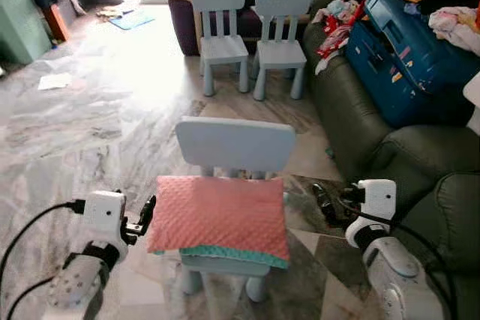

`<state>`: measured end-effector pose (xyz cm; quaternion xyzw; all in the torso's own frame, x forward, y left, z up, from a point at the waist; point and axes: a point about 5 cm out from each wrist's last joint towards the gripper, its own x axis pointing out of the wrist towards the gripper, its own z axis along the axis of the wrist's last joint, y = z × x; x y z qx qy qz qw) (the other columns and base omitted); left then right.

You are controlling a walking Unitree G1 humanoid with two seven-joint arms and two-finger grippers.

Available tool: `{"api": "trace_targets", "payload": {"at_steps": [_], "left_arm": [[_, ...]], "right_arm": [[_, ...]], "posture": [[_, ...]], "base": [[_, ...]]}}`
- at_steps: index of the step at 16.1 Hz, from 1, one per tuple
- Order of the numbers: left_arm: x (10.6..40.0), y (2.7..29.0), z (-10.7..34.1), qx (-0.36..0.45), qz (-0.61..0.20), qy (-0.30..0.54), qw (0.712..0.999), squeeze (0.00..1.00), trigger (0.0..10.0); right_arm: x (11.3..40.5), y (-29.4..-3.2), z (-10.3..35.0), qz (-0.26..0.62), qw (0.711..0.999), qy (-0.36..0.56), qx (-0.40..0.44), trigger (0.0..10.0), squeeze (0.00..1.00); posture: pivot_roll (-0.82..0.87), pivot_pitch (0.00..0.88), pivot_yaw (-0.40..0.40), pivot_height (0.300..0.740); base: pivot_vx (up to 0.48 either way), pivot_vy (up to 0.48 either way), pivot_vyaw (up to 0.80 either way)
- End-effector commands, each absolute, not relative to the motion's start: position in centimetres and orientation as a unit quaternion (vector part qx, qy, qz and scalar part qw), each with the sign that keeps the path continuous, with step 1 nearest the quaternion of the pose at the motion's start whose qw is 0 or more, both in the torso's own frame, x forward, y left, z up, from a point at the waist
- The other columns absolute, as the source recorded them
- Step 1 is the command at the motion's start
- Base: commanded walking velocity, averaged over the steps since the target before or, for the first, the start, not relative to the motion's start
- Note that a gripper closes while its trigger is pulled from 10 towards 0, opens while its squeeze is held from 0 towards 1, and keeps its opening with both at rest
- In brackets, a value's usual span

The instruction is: Move the pillow to the sofa

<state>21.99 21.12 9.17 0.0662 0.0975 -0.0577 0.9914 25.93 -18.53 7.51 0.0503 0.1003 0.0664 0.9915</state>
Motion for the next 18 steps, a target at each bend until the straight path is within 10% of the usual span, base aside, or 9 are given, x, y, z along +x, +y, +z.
{"api": "trace_targets", "payload": {"at_steps": [1,18], "left_arm": [[21.9,21.1,9.3,0.067,-0.064,0.102,0.990,0.00,10.0],[22.2,20.7,9.0,0.049,-0.064,0.124,0.989,0.00,10.0]], "right_arm": [[26.0,-18.5,7.3,0.061,0.992,0.100,0.051,10.0,0.00],[25.5,-17.6,7.5,0.066,0.991,0.100,0.053,10.0,0.00]], "posture": [[0.01,0.052,-0.003,0.740],[-0.01,0.074,-0.001,0.740]], "base": [[0.000,0.000,0.00],[0.000,0.000,0.00]]}}
